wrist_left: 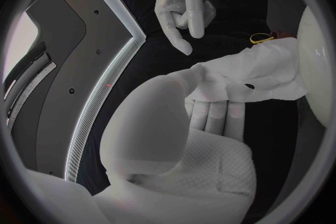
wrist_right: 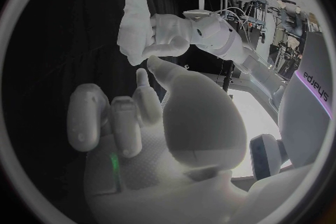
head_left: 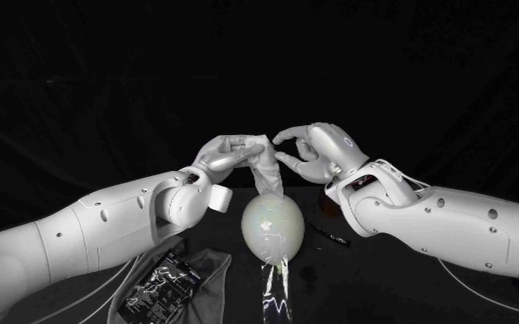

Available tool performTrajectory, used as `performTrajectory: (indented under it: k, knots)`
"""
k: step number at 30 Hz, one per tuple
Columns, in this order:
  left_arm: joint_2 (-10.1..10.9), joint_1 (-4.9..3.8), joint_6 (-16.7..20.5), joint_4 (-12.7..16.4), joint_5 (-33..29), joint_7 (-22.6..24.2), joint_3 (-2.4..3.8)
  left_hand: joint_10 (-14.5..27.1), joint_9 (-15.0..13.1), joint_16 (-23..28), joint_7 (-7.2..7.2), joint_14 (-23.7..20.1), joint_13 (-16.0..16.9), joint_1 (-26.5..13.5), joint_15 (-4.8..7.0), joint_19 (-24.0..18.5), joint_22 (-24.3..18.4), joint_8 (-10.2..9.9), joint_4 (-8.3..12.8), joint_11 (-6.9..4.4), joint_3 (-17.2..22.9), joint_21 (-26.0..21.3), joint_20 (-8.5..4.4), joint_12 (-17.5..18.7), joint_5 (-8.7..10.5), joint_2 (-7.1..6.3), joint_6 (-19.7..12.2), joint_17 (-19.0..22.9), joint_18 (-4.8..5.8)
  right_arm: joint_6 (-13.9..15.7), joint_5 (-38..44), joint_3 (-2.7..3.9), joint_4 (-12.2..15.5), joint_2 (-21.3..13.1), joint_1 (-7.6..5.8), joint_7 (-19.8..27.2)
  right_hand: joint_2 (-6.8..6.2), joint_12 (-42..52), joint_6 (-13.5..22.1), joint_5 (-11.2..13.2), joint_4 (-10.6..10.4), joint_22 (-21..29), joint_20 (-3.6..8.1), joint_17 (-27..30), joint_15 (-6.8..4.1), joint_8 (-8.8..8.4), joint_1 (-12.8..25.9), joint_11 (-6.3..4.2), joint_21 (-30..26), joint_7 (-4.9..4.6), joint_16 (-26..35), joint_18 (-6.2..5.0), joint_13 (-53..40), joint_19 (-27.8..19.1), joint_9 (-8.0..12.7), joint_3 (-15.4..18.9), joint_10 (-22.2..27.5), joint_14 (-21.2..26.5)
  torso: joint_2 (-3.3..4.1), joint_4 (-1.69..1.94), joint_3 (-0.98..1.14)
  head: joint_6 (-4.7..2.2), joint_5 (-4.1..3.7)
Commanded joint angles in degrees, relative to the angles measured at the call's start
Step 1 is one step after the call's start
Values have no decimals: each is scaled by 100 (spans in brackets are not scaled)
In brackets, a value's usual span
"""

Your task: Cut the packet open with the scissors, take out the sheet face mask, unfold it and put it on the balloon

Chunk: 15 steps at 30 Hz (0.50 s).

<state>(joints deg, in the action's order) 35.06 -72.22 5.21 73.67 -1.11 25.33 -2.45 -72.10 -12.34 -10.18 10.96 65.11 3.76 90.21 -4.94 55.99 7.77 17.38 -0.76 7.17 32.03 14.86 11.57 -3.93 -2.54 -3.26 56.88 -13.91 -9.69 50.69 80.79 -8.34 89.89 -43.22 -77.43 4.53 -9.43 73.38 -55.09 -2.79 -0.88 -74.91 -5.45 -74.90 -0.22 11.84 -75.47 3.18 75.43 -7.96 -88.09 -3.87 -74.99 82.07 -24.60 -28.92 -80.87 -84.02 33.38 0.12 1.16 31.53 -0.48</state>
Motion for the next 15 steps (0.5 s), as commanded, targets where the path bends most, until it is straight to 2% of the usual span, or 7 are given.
performTrajectory:
  k: [1,8,15]
  knots:
    - [10,-7,23,37,76,16,2,-71,-8,13,5,43,6,-30,24,-22,12,-29,49,-17,18,33,-22,-12,-22,10,22,-13,-48,329,120,3,11,31,5,-244,-24,18,-21,-15,-26,-1082,-23,-1174,-23,-35,63,16,-5,-22,-16,64,-351,15,14,16,-25,-485,-1,-5,4,2,-1]
    - [46,-5,0,103,161,2,-12,-89,-16,4,-12,68,2,-94,37,-58,21,-18,80,-31,15,48,-12,-8,-22,-3,57,-33,-37,338,60,3,-88,183,11,-378,-17,17,-32,-12,-54,-1079,-25,-1168,-23,-46,92,16,-14,-21,-13,61,-348,11,26,14,-25,-483,1,-5,3,13,-10]
    - [69,-4,-25,169,205,-8,-18,-93,-18,3,-14,72,1,-104,40,-65,23,-16,89,-34,16,51,-12,-7,-22,-5,64,-38,-38,215,45,4,-194,325,15,-452,-18,5,-33,-9,-58,-1074,-25,-1156,-23,-48,96,15,-29,-21,-6,58,-339,3,28,15,-18,-479,0,-1,-2,20,-14]
